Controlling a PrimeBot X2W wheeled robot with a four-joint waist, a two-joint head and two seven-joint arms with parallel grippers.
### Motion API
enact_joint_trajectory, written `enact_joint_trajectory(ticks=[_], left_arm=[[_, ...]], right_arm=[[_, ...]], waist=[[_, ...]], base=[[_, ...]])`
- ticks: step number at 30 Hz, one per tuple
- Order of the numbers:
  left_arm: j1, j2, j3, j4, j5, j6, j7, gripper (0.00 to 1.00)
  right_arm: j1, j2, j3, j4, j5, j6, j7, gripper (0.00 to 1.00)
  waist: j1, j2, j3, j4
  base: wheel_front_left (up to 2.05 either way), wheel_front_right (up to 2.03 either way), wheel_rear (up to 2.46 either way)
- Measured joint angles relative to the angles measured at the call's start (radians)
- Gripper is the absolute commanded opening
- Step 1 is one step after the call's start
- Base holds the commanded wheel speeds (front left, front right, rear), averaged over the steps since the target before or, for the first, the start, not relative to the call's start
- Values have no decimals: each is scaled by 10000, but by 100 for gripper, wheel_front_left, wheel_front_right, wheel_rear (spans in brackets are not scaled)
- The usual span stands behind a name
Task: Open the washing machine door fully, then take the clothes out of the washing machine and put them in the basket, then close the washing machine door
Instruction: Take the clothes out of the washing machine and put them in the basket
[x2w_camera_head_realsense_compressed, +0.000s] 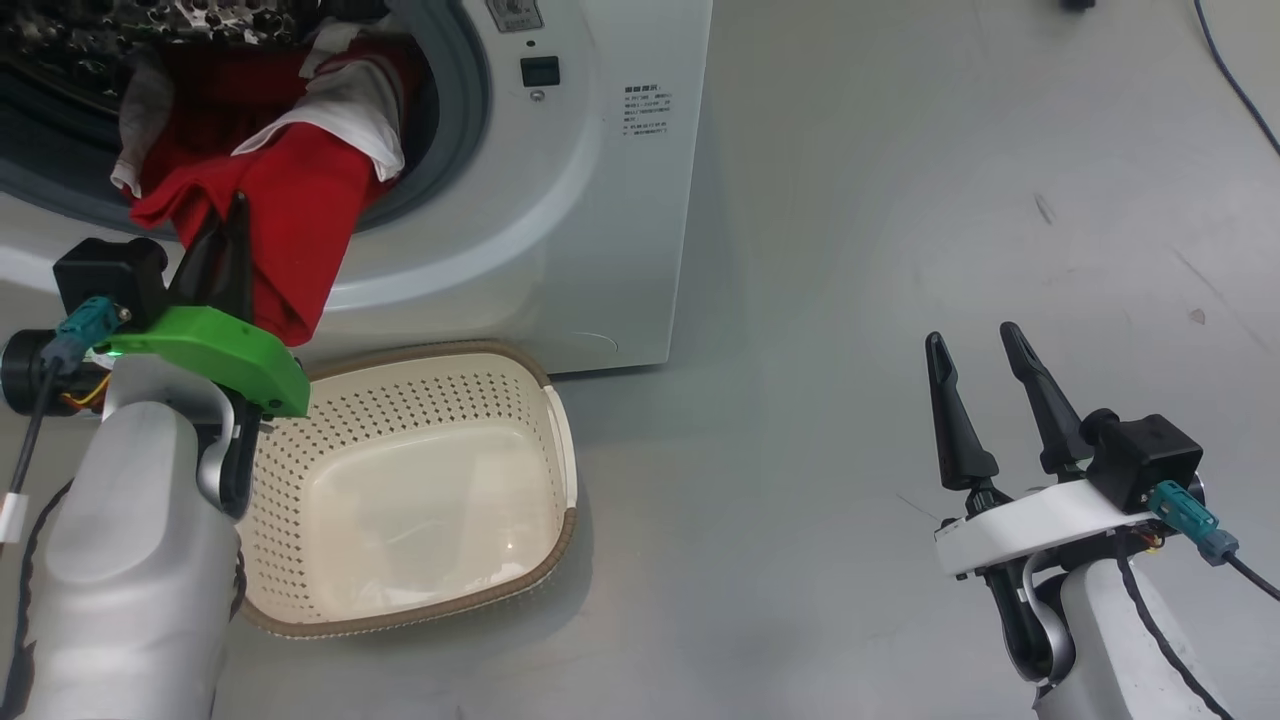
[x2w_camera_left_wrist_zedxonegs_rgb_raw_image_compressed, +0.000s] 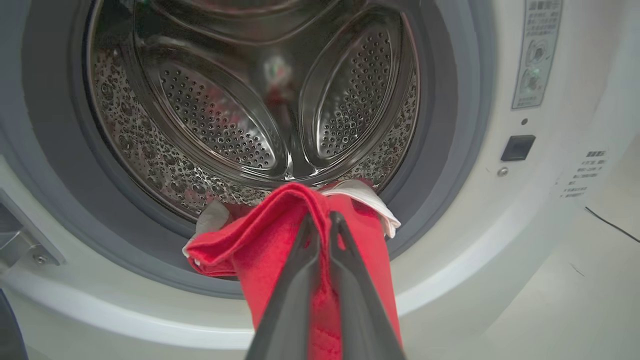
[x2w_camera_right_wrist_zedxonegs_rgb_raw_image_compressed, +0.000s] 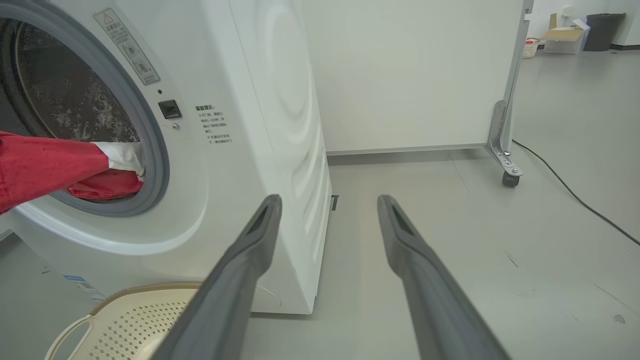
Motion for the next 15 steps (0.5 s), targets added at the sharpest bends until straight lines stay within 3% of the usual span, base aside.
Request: enact_joint_trajectory(ticks=[15], left_arm=[[863,0,107,-2266,-33,-2,-94,0]], right_arm=[[166,-23,46,0,0,0,-2,100]], waist=[[0,0,-429,204]], base=[[0,0,0]])
